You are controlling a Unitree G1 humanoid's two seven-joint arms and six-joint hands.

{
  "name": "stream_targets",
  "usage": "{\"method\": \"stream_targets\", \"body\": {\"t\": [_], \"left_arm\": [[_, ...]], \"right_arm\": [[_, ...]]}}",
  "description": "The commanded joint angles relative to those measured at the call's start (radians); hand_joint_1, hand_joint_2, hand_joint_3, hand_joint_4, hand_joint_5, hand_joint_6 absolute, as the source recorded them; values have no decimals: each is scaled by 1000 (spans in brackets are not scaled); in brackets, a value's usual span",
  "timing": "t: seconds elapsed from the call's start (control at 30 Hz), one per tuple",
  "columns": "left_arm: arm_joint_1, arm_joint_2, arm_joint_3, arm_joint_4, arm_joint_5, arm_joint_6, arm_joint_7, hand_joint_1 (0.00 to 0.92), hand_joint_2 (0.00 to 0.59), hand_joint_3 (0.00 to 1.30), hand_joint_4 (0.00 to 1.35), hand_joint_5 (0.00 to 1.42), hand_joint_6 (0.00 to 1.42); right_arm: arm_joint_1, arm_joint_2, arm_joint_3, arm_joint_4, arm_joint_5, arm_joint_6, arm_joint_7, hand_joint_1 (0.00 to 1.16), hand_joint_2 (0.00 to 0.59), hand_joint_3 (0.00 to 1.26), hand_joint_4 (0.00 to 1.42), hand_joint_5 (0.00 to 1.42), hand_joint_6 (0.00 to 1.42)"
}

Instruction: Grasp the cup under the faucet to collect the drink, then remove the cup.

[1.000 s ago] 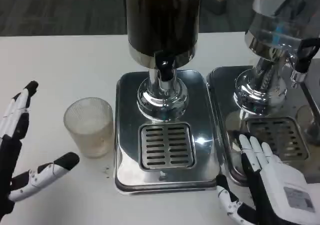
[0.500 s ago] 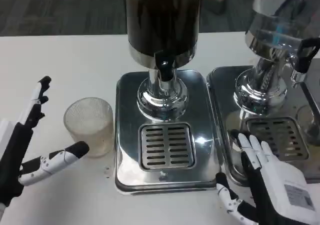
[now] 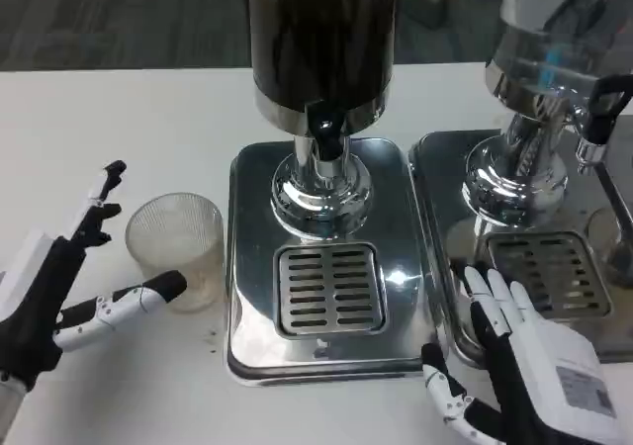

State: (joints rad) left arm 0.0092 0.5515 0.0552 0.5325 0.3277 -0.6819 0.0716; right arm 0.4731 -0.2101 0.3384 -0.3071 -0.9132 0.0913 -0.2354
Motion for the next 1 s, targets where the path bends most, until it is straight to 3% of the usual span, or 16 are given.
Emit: {"method": "stream_targets", "body": {"t": [0.03, 1.0], "left_arm": [[-40, 3, -17, 55, -18, -15, -32, 165, 11, 31, 22, 139, 280], [-184, 9, -82, 296, -86, -58, -190, 148, 2, 33, 23, 130, 268]], "right_arm": [[5, -4, -2, 0, 5, -6, -8, 371, 477, 61, 0, 0, 111], [35, -6, -10, -24, 38, -18, -4, 338, 472, 74, 0, 0, 174]]}}
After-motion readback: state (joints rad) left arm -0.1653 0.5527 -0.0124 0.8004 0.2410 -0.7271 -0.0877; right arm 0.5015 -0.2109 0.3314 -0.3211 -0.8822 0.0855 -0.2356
